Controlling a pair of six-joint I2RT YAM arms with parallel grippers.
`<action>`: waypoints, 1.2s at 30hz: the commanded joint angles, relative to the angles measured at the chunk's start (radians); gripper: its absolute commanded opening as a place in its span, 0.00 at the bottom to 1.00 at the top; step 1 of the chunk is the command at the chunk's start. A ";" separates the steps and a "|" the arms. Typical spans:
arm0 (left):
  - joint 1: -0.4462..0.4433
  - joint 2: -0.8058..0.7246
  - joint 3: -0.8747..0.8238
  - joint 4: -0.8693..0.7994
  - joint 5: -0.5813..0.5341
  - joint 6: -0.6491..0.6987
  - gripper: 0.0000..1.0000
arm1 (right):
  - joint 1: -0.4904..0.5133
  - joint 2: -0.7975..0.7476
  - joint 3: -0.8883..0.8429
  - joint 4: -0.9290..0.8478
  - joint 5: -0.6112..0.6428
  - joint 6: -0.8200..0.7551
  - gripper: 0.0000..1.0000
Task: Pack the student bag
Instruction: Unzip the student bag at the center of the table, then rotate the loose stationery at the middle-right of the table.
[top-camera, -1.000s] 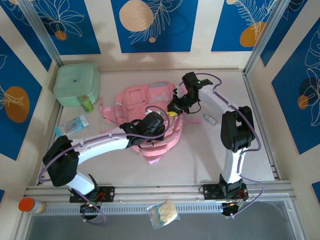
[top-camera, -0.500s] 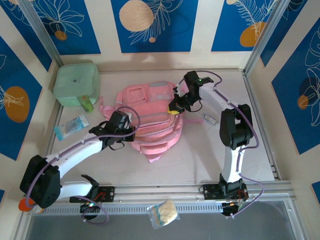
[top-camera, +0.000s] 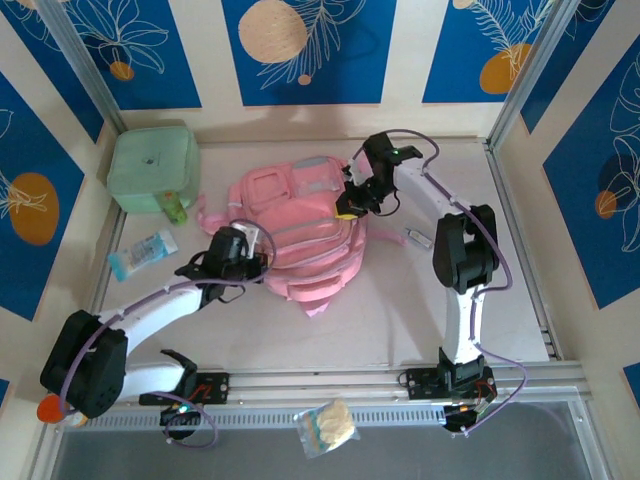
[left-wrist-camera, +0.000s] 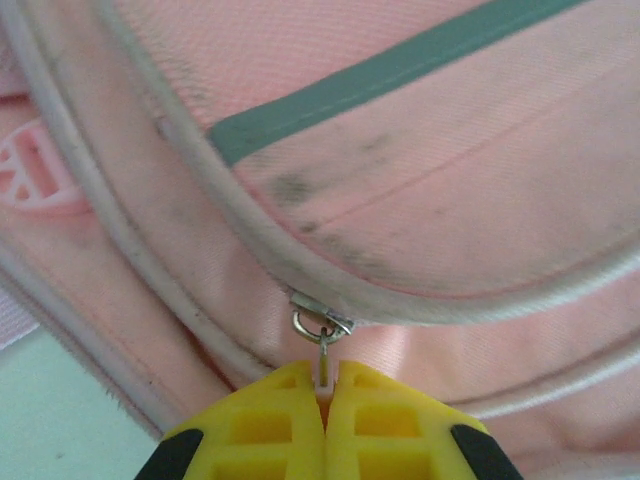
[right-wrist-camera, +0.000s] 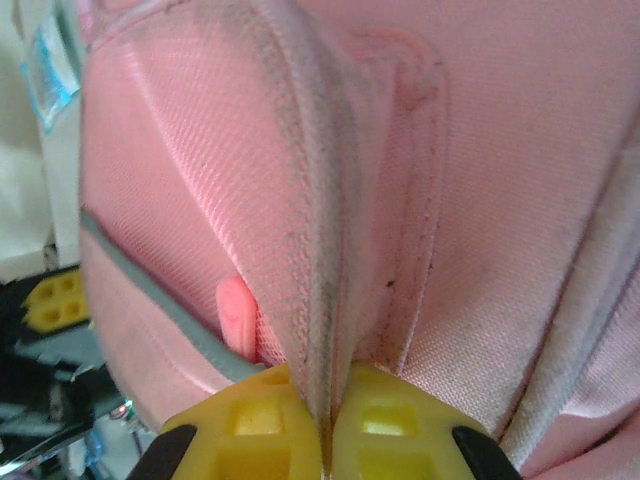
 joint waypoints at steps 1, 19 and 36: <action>-0.062 -0.014 -0.014 -0.003 -0.019 -0.042 0.00 | -0.024 0.015 0.075 0.045 0.058 -0.013 0.06; -0.224 -0.113 0.049 -0.088 0.025 -0.263 0.50 | -0.278 -0.272 -0.358 0.187 0.462 0.268 0.89; -0.355 0.098 0.202 0.001 -0.044 -0.324 0.59 | -0.408 -0.048 -0.296 0.164 0.417 0.300 0.95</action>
